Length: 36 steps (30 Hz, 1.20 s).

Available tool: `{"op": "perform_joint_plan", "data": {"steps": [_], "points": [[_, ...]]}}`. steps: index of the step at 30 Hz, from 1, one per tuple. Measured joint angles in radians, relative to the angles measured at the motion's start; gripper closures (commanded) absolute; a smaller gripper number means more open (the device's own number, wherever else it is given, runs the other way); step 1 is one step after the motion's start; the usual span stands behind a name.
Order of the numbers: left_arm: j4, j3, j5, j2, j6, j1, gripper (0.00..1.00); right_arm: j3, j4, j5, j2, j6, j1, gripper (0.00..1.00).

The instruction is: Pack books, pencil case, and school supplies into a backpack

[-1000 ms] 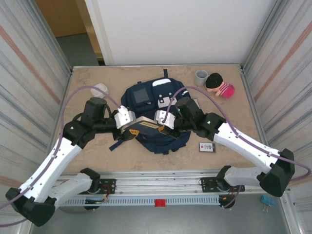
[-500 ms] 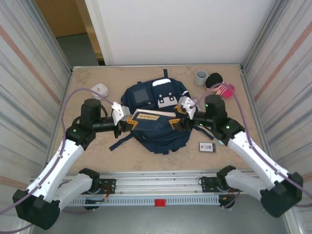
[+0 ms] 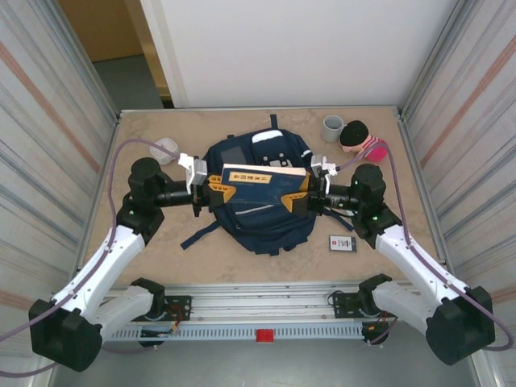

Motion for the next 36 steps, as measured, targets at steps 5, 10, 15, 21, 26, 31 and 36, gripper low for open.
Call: {"op": "perform_joint_plan", "data": {"steps": [5, 10, 15, 21, 26, 31, 36], "points": [[0.053, -0.001, -0.007, 0.015, -0.035, -0.012, 0.59, 0.007, 0.072, -0.06, 0.049, 0.073, -0.01, 1.0], [-0.059, 0.013, -0.179, 0.016, 0.04, -0.047, 0.28, -0.007, 0.086, -0.024, 0.02, 0.124, -0.093, 1.0], [-0.246, 0.069, -0.488, 0.07, 0.209, -0.196, 0.19, -0.045, 0.005, 0.14, -0.08, 0.212, -0.233, 1.0], [-0.366, 0.148, -0.772, 0.287, 0.355, -0.369, 0.14, -0.014, -0.288, 0.36, -0.106, 0.304, -0.337, 1.0], [-0.386, 0.214, -0.911, 0.507, 0.393, -0.431, 0.13, -0.003, -0.459, 0.484, -0.107, 0.361, -0.358, 1.0], [-0.387, 0.267, -0.971, 0.652, 0.396, -0.439, 0.11, -0.003, -0.528, 0.52, -0.109, 0.383, -0.358, 1.0], [-0.385, 0.328, -0.979, 0.729, 0.408, -0.444, 0.07, -0.003, -0.56, 0.535, -0.126, 0.386, -0.358, 1.0]]}}
